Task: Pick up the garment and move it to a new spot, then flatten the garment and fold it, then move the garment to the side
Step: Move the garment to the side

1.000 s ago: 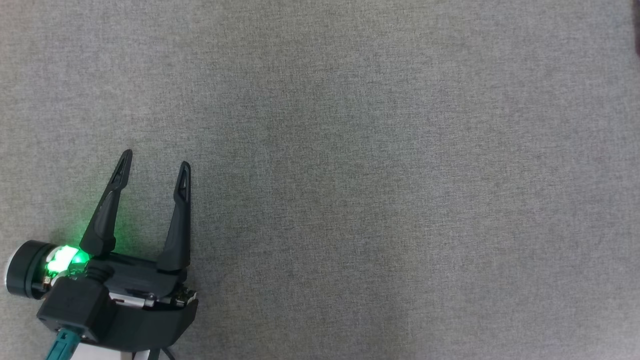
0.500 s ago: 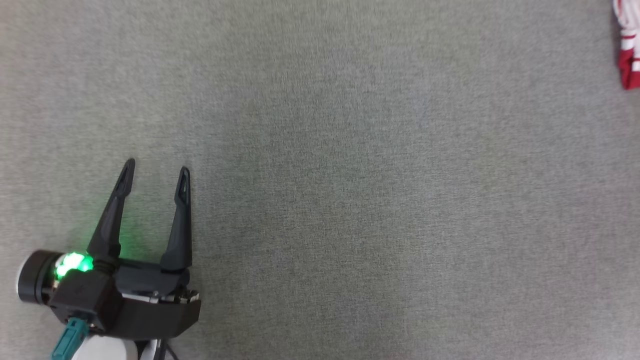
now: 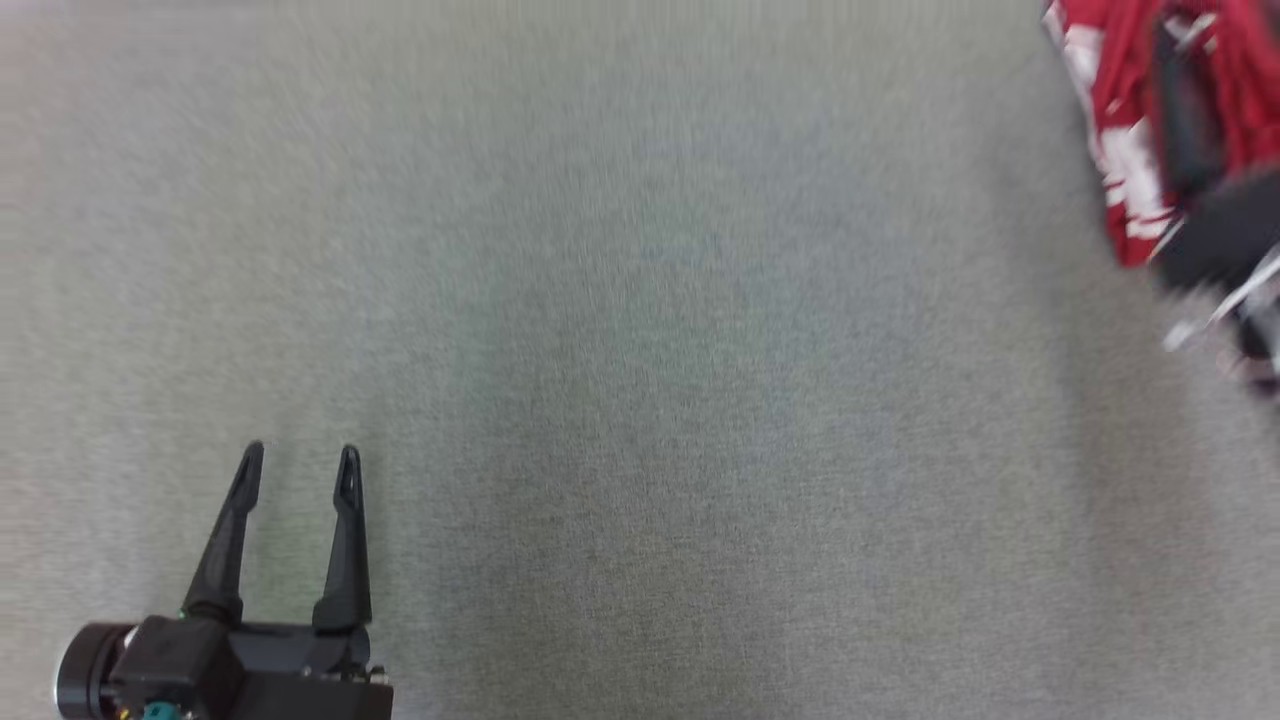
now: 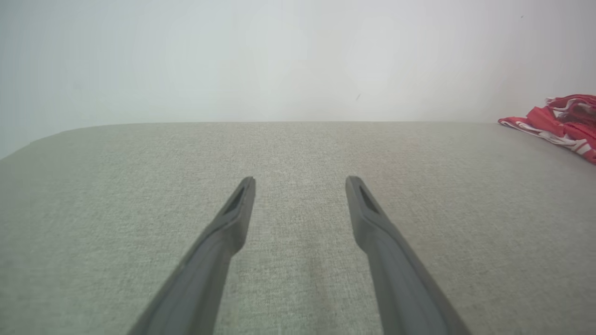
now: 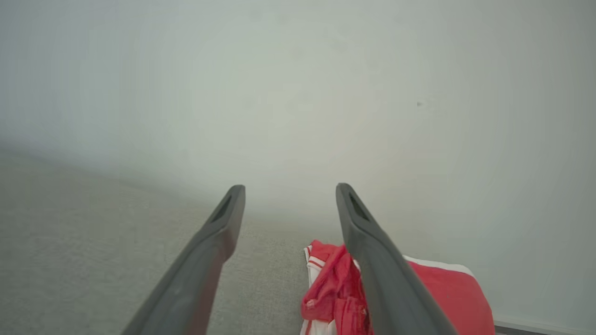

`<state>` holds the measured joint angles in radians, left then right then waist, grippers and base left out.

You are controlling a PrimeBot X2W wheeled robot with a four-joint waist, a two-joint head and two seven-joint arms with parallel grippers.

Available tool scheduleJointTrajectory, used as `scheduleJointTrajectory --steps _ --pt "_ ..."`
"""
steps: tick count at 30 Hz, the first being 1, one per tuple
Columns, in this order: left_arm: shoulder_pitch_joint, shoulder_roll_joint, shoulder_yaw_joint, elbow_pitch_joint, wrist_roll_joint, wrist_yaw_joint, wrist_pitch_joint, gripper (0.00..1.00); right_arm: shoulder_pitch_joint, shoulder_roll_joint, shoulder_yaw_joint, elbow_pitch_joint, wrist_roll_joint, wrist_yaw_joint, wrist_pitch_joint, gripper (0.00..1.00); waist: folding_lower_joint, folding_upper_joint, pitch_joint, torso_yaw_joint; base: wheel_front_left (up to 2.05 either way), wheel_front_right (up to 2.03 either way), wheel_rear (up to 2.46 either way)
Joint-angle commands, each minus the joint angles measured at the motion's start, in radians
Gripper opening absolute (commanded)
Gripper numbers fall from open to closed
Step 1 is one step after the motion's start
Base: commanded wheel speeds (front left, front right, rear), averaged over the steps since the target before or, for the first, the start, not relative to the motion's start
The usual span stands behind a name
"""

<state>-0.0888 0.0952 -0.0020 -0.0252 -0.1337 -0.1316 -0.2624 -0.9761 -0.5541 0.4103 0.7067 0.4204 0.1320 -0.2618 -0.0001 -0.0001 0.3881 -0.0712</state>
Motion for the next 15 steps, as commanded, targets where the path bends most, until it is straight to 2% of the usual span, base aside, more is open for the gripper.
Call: scheduleJointTrajectory --steps 1,5,6,15 --pt "0.025 -0.007 0.006 0.007 -0.014 0.002 -0.003 1.00 0.076 0.025 -0.027 -0.028 -0.015 -0.003 -0.003 1.00 0.0001 0.0001 -0.131 0.016 0.00 0.00 0.00" --pt "0.060 -0.014 0.012 0.021 -0.011 0.002 -0.003 1.00 0.219 0.084 -0.095 -0.104 -0.035 -0.003 -0.003 1.00 0.0001 0.0001 -0.196 0.024 0.00 0.00 0.00" --pt "0.076 -0.019 0.011 0.027 -0.011 0.002 -0.003 1.00 0.295 0.108 -0.122 -0.139 -0.045 -0.003 -0.003 1.00 0.0001 0.0001 -0.226 0.029 0.00 0.00 0.00" --pt "0.135 -0.029 0.033 0.043 -0.017 0.002 -0.003 1.00 0.571 0.205 -0.213 -0.288 -0.046 -0.003 -0.001 1.00 0.0001 0.0001 -0.313 0.045 0.00 0.00 0.00"
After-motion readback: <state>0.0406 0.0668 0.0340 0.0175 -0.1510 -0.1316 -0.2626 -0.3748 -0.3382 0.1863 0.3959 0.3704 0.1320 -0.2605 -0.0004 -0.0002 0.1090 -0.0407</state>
